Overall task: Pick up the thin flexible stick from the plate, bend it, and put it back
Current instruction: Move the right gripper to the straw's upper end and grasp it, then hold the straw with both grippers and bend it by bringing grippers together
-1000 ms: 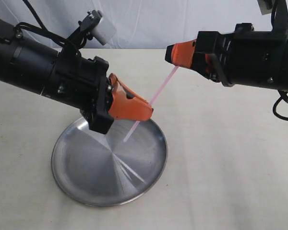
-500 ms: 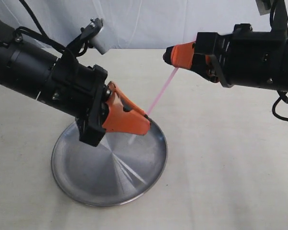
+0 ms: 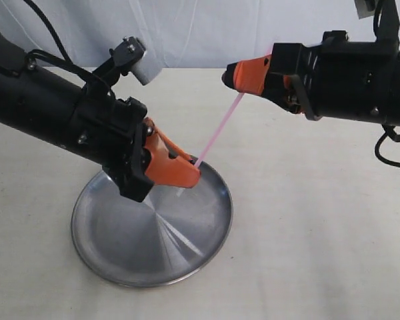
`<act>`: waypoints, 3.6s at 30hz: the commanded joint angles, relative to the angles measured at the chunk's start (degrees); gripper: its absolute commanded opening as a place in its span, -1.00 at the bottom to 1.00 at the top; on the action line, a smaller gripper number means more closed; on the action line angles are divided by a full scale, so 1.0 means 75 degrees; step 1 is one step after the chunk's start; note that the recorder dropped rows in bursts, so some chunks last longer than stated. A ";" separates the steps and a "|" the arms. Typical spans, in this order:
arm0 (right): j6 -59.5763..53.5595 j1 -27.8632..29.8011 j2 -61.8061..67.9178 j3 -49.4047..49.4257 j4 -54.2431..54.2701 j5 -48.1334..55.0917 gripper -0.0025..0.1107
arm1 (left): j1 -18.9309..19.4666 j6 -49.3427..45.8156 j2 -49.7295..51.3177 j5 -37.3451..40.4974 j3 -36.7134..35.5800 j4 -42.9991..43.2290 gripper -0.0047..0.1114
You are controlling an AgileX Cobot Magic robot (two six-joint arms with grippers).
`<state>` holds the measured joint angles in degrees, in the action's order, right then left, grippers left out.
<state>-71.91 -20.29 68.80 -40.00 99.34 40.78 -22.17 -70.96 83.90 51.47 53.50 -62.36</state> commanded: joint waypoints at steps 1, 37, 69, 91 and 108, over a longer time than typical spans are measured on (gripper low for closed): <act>-0.0071 0.0028 0.0007 -0.0365 0.0081 0.0317 -0.97 | -0.0016 0.0049 0.0007 -0.0063 -0.0075 -0.0076 -0.74; -0.0387 0.0028 0.0007 -0.0478 -0.1050 -0.0693 -0.97 | -0.0016 -0.1693 0.0007 0.0544 -0.0075 -0.2045 -0.92; -0.0577 -0.0002 0.0770 -0.0478 -0.1370 -0.0554 -0.97 | -0.0016 -0.2607 0.0007 0.0530 -0.0075 -0.3082 -0.92; -0.0603 -0.1287 0.0770 -0.0478 -0.1549 -0.1671 -0.97 | 0.0001 -0.2875 0.0007 -0.0288 -0.0075 -0.3478 -0.92; -0.0603 -0.1287 0.0770 -0.0478 -0.1357 -0.1132 -0.97 | 0.0001 -0.2918 0.0007 -0.1224 -0.0075 -0.3333 -0.92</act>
<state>-76.05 -28.94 75.23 -43.45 88.89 24.75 -22.29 -93.02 83.60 48.50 52.70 -85.64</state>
